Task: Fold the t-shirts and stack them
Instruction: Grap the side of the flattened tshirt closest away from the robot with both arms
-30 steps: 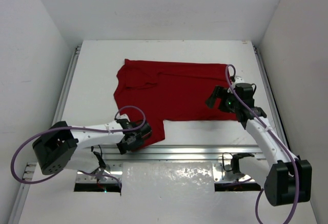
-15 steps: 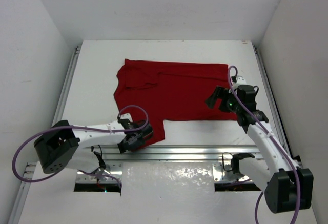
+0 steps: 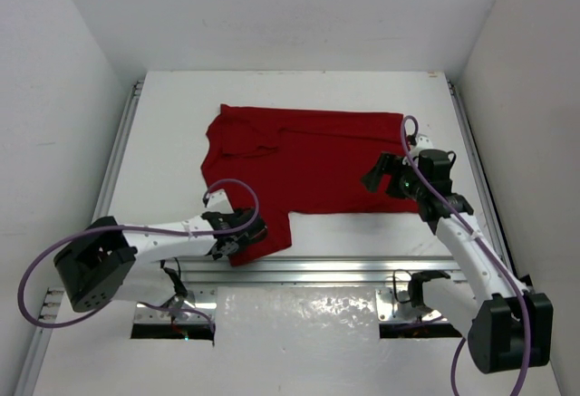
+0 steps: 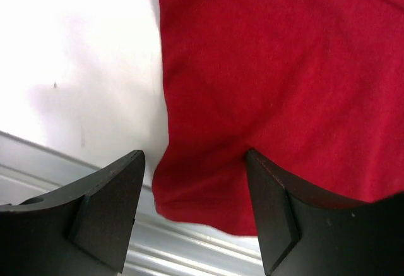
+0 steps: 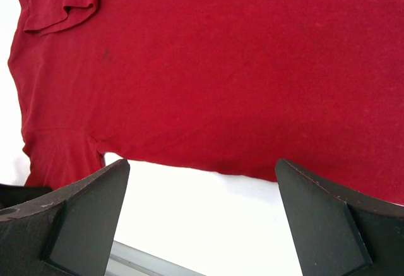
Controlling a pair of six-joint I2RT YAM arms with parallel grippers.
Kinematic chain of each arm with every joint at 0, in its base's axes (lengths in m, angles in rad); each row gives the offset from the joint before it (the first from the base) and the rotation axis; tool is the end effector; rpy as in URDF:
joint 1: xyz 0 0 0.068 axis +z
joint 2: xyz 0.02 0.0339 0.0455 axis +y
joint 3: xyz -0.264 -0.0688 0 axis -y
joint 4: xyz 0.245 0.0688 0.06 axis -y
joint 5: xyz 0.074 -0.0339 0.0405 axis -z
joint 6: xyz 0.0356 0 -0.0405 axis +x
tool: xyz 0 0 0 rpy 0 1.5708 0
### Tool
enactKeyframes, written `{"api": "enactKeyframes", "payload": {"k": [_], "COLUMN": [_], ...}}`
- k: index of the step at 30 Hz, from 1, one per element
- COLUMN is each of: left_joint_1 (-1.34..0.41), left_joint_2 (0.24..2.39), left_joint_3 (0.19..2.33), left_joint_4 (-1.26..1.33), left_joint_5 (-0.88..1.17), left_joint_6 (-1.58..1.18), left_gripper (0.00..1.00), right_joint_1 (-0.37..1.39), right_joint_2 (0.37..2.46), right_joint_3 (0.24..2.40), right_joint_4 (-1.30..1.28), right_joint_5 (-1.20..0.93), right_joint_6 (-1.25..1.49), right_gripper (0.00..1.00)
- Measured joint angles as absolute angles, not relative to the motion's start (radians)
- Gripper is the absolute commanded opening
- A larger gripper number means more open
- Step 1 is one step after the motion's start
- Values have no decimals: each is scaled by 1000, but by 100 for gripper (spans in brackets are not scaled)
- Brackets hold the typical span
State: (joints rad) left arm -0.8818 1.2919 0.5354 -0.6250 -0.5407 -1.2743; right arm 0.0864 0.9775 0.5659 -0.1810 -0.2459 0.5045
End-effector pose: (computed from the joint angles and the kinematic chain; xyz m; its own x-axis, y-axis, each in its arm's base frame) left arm 0.1326 -0.1322 0.1401 -0.7564 -0.3713 -0.5385 -0.4218 0.9061 -0.0323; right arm 0.2094 0.0268 0.2287 -0.6248 0.4165 -0.6604 0.0196 0.8540 0.5200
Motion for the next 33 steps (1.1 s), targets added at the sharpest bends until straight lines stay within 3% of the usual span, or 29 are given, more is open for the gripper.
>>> {"api": "enactKeyframes", "payload": {"k": [2,5,9,17,24,25,28,29,31,33], "left_joint_1": [-881,-880,-880,-865,-709,-695,-682,-682,-682,-682], "left_joint_2": [1314,1345,1349,1349,1433,1459,1546,1560,1577,1562], "left_joint_3": [544,561,564,603,760,779,831,836,832,813], "left_joint_4": [-620,-606,-575,-606,-544,-531,-508,-501,-505,-515], "left_joint_5": [-558,-571,-567,-563,-562,-563,-557,-552,-548,-553], "left_joint_6": [-1266,-1255,-1250,-1226,-1076,-1057,-1013,-1009,-1008,-1015], "left_gripper": [60,30,9,7,7,8,32,56,77,79], "right_joint_1": [86,86,86,86,86,86,86,86,86,86], "right_joint_2": [978,978,978,1061,1179,1179,1179,1178,1175,1168], "right_joint_3": [566,566,564,565,604,605,607,607,607,607], "right_joint_4": [-180,-180,-179,-167,-197,-197,-198,-200,-208,-212], "right_joint_5": [-247,-248,-247,-230,-200,-199,-194,-193,-193,-193], "right_joint_6": [505,505,505,504,500,499,496,496,494,493], "right_gripper": [99,99,99,99,99,99,99,99,99,99]}}
